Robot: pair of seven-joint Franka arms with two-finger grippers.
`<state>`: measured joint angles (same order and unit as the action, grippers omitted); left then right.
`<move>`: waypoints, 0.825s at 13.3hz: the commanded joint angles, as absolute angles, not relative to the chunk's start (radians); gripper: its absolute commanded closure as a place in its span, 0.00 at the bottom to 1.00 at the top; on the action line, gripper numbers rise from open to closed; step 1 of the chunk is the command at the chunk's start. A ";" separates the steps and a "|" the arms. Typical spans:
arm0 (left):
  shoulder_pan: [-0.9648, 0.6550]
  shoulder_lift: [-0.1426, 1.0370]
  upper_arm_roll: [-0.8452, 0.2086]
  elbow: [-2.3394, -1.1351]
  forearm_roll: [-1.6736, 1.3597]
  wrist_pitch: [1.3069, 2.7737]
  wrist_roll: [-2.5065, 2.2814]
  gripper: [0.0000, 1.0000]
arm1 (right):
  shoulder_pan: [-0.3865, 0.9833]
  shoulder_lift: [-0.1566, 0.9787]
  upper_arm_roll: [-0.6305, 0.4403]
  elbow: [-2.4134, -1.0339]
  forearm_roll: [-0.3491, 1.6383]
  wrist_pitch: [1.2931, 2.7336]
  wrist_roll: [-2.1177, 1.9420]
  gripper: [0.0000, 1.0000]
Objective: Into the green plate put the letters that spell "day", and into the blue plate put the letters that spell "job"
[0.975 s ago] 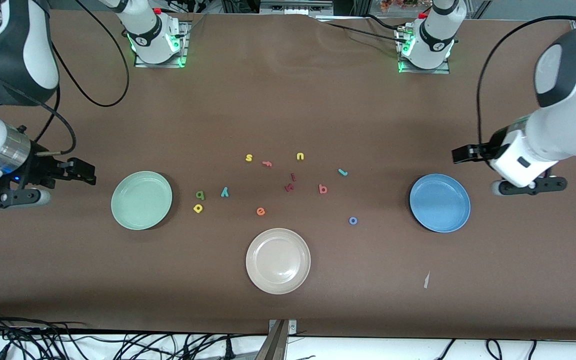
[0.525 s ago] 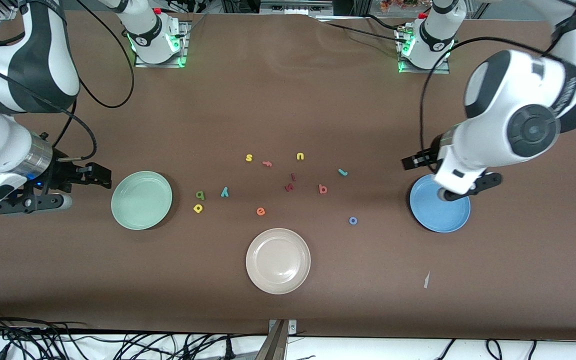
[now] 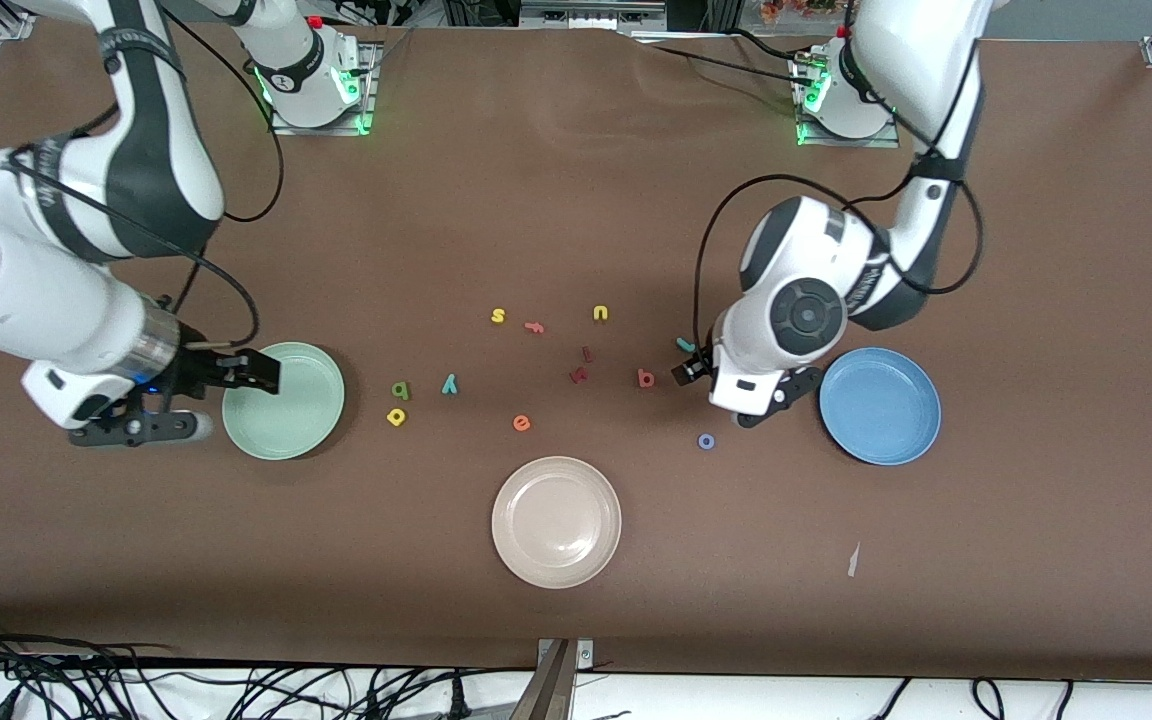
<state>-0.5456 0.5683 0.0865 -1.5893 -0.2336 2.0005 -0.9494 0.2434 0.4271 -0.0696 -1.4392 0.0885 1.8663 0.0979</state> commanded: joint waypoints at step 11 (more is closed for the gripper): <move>-0.678 0.489 0.103 -2.066 -0.244 2.591 -1.068 0.08 | 0.210 0.440 0.117 -2.005 -0.095 2.496 0.149 0.00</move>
